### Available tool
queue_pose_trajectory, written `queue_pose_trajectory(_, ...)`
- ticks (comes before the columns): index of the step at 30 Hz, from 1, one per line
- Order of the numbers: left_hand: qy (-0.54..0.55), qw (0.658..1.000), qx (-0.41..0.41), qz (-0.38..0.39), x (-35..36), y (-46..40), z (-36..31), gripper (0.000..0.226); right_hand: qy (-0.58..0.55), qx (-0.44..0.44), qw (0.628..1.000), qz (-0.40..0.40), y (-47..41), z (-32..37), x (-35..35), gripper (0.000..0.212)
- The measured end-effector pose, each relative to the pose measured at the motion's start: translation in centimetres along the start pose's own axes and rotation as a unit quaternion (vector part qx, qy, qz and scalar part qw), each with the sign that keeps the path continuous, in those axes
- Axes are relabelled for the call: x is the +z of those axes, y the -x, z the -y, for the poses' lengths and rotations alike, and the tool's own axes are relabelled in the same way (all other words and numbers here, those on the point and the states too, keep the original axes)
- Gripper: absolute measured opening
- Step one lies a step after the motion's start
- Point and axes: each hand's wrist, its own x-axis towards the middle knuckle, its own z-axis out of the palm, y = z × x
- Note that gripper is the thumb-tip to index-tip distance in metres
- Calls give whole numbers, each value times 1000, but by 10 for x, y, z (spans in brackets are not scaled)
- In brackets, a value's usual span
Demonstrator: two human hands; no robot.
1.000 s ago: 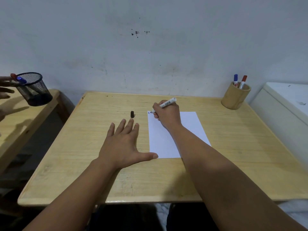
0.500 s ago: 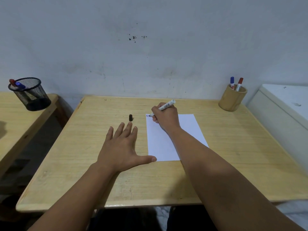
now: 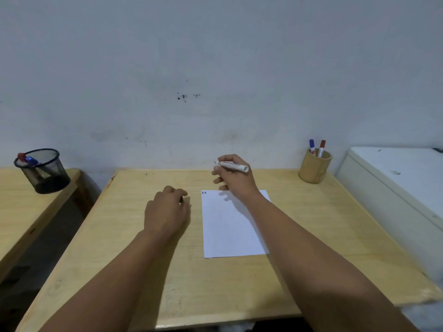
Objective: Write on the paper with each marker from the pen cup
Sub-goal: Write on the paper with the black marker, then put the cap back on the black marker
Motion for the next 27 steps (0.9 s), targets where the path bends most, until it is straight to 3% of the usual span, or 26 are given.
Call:
queue_pose_trajectory(4,44,999,-23,6,-1,-6,-2,21,-18,23,998,47,14,11,-16,59)
queue_pose_trajectory(8,174,982,-69,-22,-17,-6,-11,15,-43,44,996,61,27,23,-30,70)
queue_pose_trajectory(11,279,953,-112,-13,-34,-13,-19,26,-42,51,995,72,40,29,-32,69)
queue_pose_trajectory(15,388,911,-140,2,-56,-18,-33,14,-33,55,994,87,54,31,-33,64)
queue_pose_trajectory(19,415,901,-127,-4,-69,-16,-49,13,23,31,996,84,61,34,-31,48)
queue_pose_trajectory(22,424,897,-126,-5,-75,-13,-58,15,64,13,994,93,63,34,-32,48)
queue_pose_trajectory(27,441,889,-125,-1,-82,-10,-70,16,6,20,995,93,71,46,-32,39)
